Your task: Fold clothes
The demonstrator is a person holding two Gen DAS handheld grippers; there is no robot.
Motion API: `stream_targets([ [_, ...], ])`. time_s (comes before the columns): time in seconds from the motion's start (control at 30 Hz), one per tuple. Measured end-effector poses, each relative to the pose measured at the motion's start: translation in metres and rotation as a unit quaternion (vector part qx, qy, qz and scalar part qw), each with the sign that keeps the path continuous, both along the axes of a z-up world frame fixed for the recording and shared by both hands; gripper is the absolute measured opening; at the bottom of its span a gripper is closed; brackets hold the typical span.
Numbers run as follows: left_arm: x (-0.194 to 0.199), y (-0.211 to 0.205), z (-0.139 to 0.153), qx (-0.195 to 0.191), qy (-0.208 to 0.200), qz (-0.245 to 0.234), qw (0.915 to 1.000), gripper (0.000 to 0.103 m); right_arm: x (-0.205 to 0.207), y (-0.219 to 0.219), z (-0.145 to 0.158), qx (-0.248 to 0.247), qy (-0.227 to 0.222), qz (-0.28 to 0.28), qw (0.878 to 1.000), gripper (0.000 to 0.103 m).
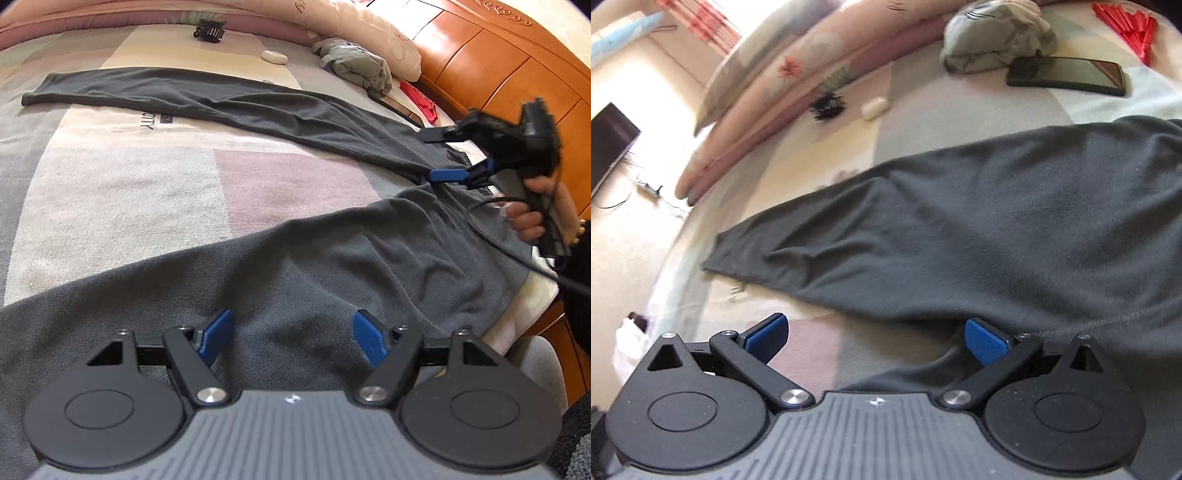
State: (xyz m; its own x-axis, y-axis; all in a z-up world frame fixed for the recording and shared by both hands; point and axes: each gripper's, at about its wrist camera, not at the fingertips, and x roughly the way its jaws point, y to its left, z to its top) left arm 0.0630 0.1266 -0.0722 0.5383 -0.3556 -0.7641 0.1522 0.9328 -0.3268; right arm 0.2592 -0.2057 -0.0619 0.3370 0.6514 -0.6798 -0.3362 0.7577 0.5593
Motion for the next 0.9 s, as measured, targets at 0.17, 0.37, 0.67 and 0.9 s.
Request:
stream_targets([
  [0.17, 0.001, -0.002, 0.000, 0.004, -0.001, -0.001, 1.0000, 0.075, -0.017, 0.018, -0.005, -0.028, 0.023, 0.035, 0.999, 0.103],
  [0.37, -0.005, 0.001, 0.003, 0.001, 0.001, 0.009, 1.0000, 0.075, -0.005, 0.038, -0.015, -0.054, -0.025, 0.014, 0.998, 0.103],
  [0.67, -0.028, 0.047, 0.011, 0.039, -0.013, 0.086, 0.9955, 0.075, -0.079, 0.031, 0.021, -0.141, -0.109, 0.035, 0.983, 0.103],
  [0.9, -0.037, 0.068, 0.003, 0.050, 0.005, 0.092, 0.9945, 0.077, -0.141, 0.032, -0.019, -0.272, -0.133, 0.072, 0.950, 0.103],
])
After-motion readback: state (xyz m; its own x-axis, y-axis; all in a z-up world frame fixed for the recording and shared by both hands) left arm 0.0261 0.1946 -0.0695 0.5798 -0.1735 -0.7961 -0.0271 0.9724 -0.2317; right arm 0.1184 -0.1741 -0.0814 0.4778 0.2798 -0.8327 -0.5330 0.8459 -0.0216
